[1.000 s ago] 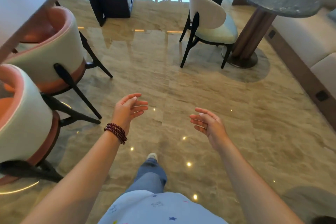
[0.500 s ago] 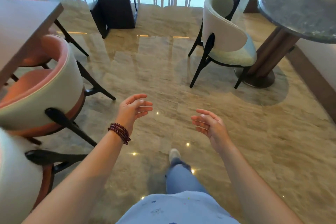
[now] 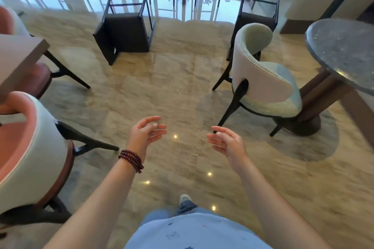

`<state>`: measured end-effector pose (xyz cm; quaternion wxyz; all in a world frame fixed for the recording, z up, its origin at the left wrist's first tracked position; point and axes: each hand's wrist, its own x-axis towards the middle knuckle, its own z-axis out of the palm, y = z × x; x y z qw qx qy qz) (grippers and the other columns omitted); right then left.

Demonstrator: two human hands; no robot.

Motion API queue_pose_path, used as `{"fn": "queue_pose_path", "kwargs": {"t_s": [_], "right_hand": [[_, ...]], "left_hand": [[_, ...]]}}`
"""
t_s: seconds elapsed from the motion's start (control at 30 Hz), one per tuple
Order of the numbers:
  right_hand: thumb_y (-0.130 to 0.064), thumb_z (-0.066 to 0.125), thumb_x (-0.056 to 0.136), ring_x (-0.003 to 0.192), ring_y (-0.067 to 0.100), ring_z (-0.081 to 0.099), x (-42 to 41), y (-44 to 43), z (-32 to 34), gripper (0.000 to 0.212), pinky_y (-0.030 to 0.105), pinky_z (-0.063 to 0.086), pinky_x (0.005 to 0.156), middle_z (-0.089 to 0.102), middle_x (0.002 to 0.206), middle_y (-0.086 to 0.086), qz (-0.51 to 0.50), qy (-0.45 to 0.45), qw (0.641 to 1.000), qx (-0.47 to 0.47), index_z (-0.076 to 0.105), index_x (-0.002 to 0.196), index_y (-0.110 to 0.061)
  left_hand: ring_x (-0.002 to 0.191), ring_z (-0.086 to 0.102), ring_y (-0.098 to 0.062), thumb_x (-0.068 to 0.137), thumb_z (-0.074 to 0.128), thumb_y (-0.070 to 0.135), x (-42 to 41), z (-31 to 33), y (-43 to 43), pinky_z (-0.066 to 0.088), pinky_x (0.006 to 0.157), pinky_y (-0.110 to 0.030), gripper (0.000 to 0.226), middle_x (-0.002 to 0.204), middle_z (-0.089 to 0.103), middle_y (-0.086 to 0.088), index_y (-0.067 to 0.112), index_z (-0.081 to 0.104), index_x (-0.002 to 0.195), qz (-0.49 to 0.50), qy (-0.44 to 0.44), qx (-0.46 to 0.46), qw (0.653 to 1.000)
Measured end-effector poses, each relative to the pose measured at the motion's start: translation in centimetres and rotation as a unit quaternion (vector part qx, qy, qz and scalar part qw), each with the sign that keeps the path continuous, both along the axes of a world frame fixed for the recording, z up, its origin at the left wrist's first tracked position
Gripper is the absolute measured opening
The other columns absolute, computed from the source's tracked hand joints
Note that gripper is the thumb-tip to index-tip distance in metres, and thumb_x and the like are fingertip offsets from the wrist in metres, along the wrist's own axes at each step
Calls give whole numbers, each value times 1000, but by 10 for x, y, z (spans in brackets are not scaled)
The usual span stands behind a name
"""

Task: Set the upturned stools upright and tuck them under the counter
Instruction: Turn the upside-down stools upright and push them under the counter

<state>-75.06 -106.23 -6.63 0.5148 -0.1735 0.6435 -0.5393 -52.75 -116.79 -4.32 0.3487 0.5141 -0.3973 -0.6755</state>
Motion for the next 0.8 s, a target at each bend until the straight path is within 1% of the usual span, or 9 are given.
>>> {"fn": "queue_pose_path", "kwargs": {"t_s": [0.07, 0.17, 0.3, 0.4, 0.5, 0.7, 0.8], "right_hand": [[-11, 51, 94, 88, 20, 70, -15, -35, 3, 22, 35, 52, 79, 75, 94, 8, -8, -7, 1000, 2, 68, 108, -14], [-11, 51, 95, 89, 21, 70, -33, -88, 5, 21, 35, 52, 80, 75, 95, 9, -16, -11, 1000, 0, 69, 104, -16], [-10, 52, 94, 92, 25, 70, -53, -161, -6, 22, 38, 52, 84, 75, 95, 10, -19, -20, 1000, 2, 69, 106, -14], [-11, 52, 94, 92, 23, 70, -65, -222, -14, 22, 37, 52, 83, 76, 95, 9, -32, -18, 999, 5, 69, 107, -13], [-12, 51, 95, 94, 23, 70, -77, -289, -15, 21, 38, 52, 86, 75, 96, 9, -48, -16, 999, 6, 69, 105, -15], [-13, 51, 95, 97, 26, 69, -101, -414, -6, 21, 37, 52, 84, 75, 97, 9, -91, -17, 996, 5, 68, 107, -14], [-11, 51, 95, 94, 25, 69, -114, -460, -2, 20, 37, 51, 83, 75, 94, 9, -111, -20, 994, -3, 69, 104, -15]], "left_hand": [[78, 69, -21, 95, 45, 6, -14, -1, -34, 53, 73, -31, 22, 87, 71, -10, 14, 65, 99, 9, 2, 3, 1000], [75, 70, -20, 97, 42, 11, -33, -2, -89, 53, 72, -32, 24, 80, 73, -6, 14, 65, 97, 17, 9, -2, 1000], [73, 70, -19, 97, 42, 11, -53, -9, -169, 52, 75, -34, 23, 75, 74, -2, 13, 64, 98, 14, 16, -7, 1000], [74, 70, -19, 96, 43, 9, -66, -17, -234, 52, 77, -35, 23, 75, 74, -2, 14, 65, 97, -4, 15, -10, 1000], [74, 70, -18, 95, 45, 7, -81, -20, -306, 53, 75, -33, 22, 79, 73, -5, 14, 66, 97, -25, 6, -6, 1000], [73, 70, -18, 94, 47, 5, -117, -5, -437, 52, 77, -35, 21, 80, 73, -6, 13, 66, 98, -82, -5, -5, 997], [74, 69, -19, 94, 47, 5, -134, -1, -490, 52, 79, -36, 21, 82, 72, -7, 13, 66, 99, -101, -6, -3, 995]]}}
